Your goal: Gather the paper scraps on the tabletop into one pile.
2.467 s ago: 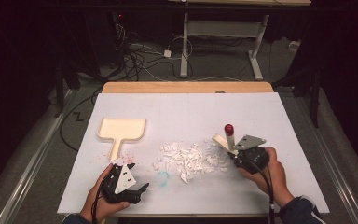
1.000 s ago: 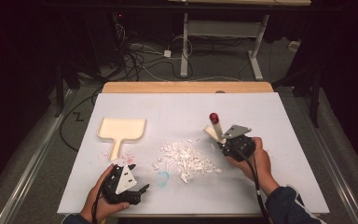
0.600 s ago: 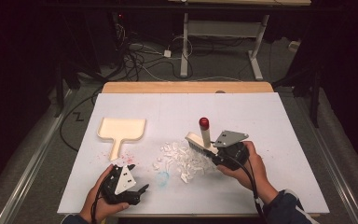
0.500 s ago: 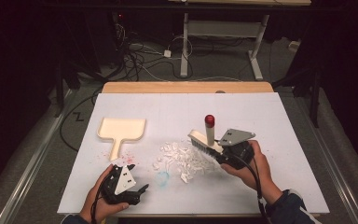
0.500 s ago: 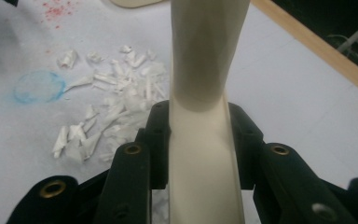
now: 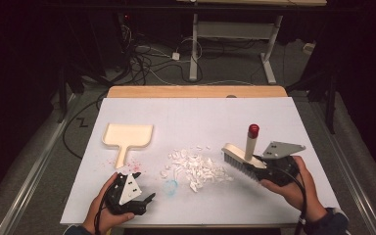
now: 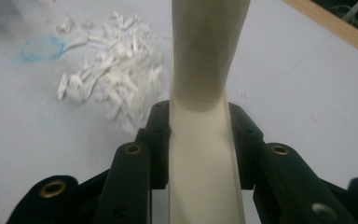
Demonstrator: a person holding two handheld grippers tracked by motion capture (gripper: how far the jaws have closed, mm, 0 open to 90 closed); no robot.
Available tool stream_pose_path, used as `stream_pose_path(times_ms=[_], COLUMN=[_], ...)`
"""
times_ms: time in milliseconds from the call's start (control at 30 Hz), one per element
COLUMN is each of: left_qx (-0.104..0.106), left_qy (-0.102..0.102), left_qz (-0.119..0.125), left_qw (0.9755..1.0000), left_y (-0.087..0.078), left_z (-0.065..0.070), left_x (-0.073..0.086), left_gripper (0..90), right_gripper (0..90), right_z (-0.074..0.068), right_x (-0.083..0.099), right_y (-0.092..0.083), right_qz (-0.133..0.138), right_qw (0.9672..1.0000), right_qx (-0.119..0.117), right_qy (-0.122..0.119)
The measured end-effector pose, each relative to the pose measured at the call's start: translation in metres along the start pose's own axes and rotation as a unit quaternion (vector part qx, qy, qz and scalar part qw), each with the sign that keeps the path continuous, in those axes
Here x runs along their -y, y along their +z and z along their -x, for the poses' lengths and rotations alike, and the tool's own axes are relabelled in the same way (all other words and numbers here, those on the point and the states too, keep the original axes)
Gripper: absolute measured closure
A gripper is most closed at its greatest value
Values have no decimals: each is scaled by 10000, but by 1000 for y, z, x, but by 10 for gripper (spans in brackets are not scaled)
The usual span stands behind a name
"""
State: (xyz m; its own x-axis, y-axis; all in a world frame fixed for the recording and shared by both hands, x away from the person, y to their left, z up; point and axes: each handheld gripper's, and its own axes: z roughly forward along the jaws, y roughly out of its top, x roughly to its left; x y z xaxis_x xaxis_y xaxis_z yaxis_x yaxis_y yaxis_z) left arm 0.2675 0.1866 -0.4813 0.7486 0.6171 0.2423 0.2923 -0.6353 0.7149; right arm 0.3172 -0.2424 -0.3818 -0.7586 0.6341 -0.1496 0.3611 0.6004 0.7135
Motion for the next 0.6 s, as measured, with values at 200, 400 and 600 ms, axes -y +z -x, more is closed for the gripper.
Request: stream_pose_path(times_ms=[200,400,600], left_qx=[37,43,96], left_qy=[3,75,82], left_qz=[-22,-30,-47], left_qw=[10000,10000,9999], left_y=[1,5,7], left_z=[1,2,2], left_x=[-1,-5,-5], left_gripper=[187,187,187], right_gripper=[680,681,681], right_z=[1,-17,-33], right_x=[32,38,18], right_y=[-27,-16,10], right_qz=[-450,-561,-489], right_qw=[9988,9967,9963], right_qx=[-137,-534,-540], right_qy=[-92,-252,-454])
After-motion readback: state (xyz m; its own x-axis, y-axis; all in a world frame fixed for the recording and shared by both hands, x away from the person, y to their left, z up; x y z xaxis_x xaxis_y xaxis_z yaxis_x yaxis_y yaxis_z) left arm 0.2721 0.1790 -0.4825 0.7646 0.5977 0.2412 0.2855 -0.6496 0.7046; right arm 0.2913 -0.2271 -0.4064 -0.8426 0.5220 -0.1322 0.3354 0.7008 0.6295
